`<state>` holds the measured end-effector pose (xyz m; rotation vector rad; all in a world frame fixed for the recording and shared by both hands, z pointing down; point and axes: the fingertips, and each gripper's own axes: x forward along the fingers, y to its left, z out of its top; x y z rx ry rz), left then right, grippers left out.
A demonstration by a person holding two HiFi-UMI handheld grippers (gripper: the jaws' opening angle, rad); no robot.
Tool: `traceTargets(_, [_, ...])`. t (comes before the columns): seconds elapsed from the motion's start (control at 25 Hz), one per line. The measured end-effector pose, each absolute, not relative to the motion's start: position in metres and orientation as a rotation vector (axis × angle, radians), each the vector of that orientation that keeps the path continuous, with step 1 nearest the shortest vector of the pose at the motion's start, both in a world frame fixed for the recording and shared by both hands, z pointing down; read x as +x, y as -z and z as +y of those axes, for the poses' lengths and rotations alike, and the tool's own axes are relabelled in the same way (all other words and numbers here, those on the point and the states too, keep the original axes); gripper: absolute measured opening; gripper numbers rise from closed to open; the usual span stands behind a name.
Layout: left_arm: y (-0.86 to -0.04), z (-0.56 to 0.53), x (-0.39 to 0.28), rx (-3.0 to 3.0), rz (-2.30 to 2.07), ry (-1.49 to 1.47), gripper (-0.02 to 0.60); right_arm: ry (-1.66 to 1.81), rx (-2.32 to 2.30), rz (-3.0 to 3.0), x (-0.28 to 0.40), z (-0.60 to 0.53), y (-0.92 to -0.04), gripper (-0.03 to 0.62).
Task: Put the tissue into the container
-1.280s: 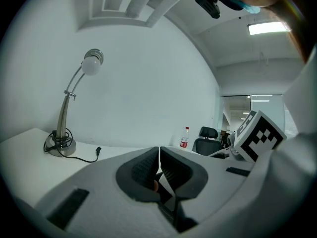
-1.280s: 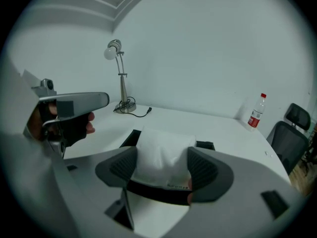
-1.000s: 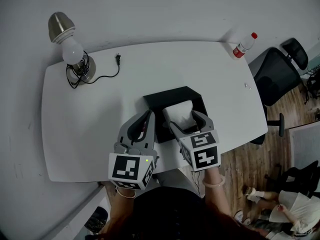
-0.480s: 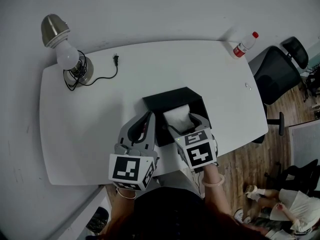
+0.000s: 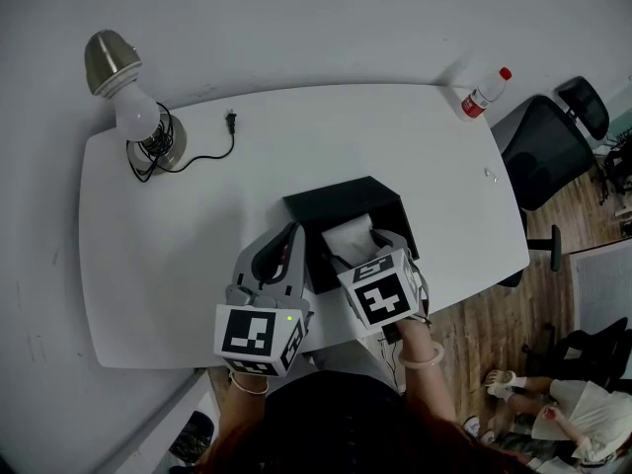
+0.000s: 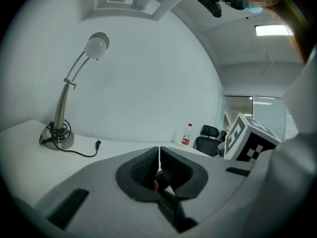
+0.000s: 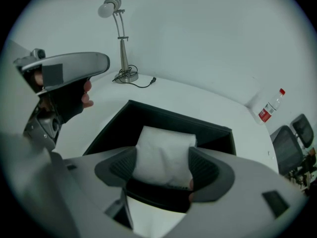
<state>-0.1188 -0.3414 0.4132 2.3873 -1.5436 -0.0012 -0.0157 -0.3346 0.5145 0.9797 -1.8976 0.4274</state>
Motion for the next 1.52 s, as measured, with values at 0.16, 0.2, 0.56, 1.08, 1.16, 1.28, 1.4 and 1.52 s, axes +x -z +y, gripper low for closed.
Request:
traceTargets(0.16, [-0.412,-0.341,-0.117,2.391,-1.539,0.005,0.028,-0.43,0.959,-1.877,-0.016,-0.333,-0.517,0.341])
traceTargets(0.2, [-0.41,-0.341,-0.116,2.393,-1.539,0.007,0.029,-0.434,0.955,-1.87,-0.015,-0.333,-0.517,0.341])
traceTargets(0.56, [-0.404,-0.339,-0.117,2.407,-1.549,-0.003,0.029,-0.451,0.934,-1.849,-0.015,-0.333,-0.52,0.341])
traceTargets(1.08, [-0.389,-0.326,-0.128,2.442,-1.578,-0.033,0.029,-0.407,0.994,-1.906,-0.017,-0.328,-0.5,0.341])
traceTargets(1.16, [-0.387,-0.322,-0.13,2.447,-1.576,-0.03,0.029,-0.387,1.041,-1.925,-0.015,-0.328,-0.492,0.341])
traceTargets(1.28, [-0.385,-0.316,-0.132,2.456,-1.572,-0.03,0.029,-0.366,1.12,-1.97,-0.013,-0.326,-0.479,0.34])
traceTargets(1.4, [-0.383,-0.309,-0.134,2.474,-1.566,-0.026,0.029,-0.377,1.209,-2.037,-0.017,-0.321,-0.464,0.339])
traceTargets(1.52, [-0.38,-0.301,-0.134,2.493,-1.557,-0.017,0.029,-0.363,1.273,-2.084,-0.019,-0.315,-0.453,0.339])
